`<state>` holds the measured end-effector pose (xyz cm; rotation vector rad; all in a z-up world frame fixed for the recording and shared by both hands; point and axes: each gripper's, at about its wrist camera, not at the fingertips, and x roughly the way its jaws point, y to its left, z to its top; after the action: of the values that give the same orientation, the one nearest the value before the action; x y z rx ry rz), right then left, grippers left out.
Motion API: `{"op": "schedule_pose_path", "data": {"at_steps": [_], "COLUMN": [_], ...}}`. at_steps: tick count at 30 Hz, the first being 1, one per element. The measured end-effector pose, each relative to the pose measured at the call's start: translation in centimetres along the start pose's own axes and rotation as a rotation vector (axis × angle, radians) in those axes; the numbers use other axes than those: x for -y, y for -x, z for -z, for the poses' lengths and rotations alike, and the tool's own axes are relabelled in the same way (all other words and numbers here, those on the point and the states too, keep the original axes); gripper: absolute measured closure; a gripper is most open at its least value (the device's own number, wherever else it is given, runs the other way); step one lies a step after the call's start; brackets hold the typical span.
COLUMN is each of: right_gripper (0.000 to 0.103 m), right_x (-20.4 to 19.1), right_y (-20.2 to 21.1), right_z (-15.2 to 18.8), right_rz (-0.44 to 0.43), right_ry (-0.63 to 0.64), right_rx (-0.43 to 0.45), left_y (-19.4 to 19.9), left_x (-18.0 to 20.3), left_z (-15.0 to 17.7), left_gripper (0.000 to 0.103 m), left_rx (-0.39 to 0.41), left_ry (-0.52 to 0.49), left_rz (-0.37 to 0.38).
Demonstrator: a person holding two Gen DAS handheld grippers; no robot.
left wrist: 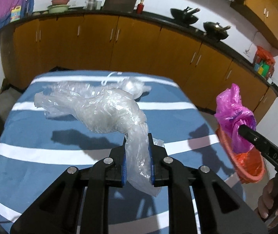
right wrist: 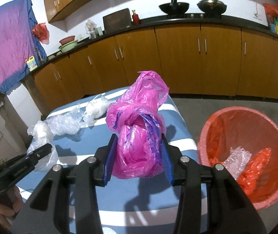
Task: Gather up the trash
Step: 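Carry both items toward the red wastebasket, holding them above its rim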
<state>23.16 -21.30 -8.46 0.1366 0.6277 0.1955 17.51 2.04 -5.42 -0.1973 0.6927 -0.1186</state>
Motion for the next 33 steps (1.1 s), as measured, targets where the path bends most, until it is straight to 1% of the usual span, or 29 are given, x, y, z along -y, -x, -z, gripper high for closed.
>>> {"op": "schedule_pose_path", "data": {"at_steps": [6, 11, 15, 20, 25, 33], "right_gripper": [0.061, 0.061, 0.061, 0.061, 0.061, 0.061], "right_x": [1.3, 3.4, 5.4, 8.0, 11.2, 15.2], "right_y": [3.8, 6.8, 9.1, 11.5, 13.8, 15.1], "right_z": [-0.4, -0.6, -0.5, -0.2, 0.3, 1.7], "right_rz": [0.026, 0.061, 0.094, 0.139, 0.193, 0.250], "right_ry": [-0.019, -0.044, -0.062, -0.091, -0.126, -0.171], "right_rx": [0.057, 0.098, 0.129, 0.156, 0.176, 0.170], "left_y": [2.2, 3.3, 3.7, 3.8, 3.7, 2.0], "left_x": [2.6, 5.7, 7.9, 10.8, 13.8, 18.2], "left_z": [-1.0, -1.6, -1.8, -1.7, -1.0, 0.4], "left_gripper": [0.086, 0.086, 0.086, 0.086, 0.086, 0.086], "left_rx": [0.051, 0.081, 0.092, 0.092, 0.083, 0.018], "left_ry": [-0.042, -0.098, -0.123, -0.169, -0.205, -0.241], "left_rz": [0.055, 0.094, 0.128, 0.167, 0.212, 0.278]}}
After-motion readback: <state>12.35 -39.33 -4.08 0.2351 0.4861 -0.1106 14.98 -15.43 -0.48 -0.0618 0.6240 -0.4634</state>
